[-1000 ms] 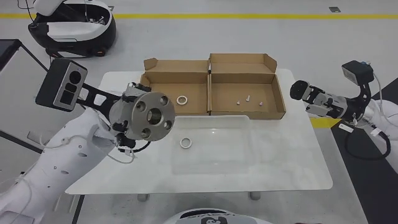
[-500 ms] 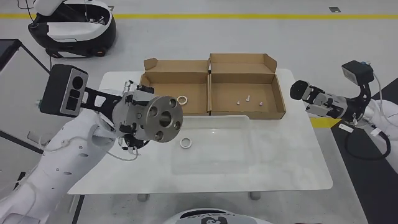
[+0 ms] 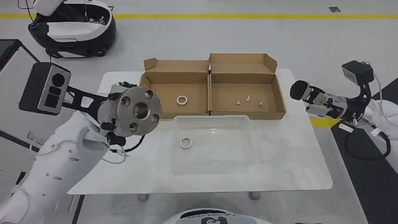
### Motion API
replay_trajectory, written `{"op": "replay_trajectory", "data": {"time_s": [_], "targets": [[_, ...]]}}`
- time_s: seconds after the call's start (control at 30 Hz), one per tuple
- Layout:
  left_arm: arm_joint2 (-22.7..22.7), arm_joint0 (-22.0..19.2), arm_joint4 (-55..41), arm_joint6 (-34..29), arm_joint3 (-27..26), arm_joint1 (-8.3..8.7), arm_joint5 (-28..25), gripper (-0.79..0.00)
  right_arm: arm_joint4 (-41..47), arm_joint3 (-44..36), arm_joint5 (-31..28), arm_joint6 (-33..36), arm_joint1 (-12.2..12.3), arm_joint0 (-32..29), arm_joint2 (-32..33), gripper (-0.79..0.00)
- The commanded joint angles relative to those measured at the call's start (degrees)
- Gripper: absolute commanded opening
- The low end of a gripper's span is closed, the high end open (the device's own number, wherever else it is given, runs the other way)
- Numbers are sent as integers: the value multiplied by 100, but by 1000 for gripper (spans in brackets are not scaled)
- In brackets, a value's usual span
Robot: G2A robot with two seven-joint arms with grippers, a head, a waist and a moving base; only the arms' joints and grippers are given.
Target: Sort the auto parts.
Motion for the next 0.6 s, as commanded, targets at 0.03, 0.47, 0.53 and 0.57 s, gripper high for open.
{"op": "replay_trajectory", "data": {"time_s": [0.03,0.47,0.53,0.57], "targets": [[-75,72,-118,183,-67,-23,0,-785,0,0,0,0,0,0,0,0],[-436,308,-157,117,-45,-125,0,-785,0,0,0,0,0,0,0,0],[-459,322,-7,-15,11,-93,0,-785,0,0,0,0,0,0,0,0],[-474,322,57,-91,24,-75,0,-785,0,0,0,0,0,0,0,0]]}}
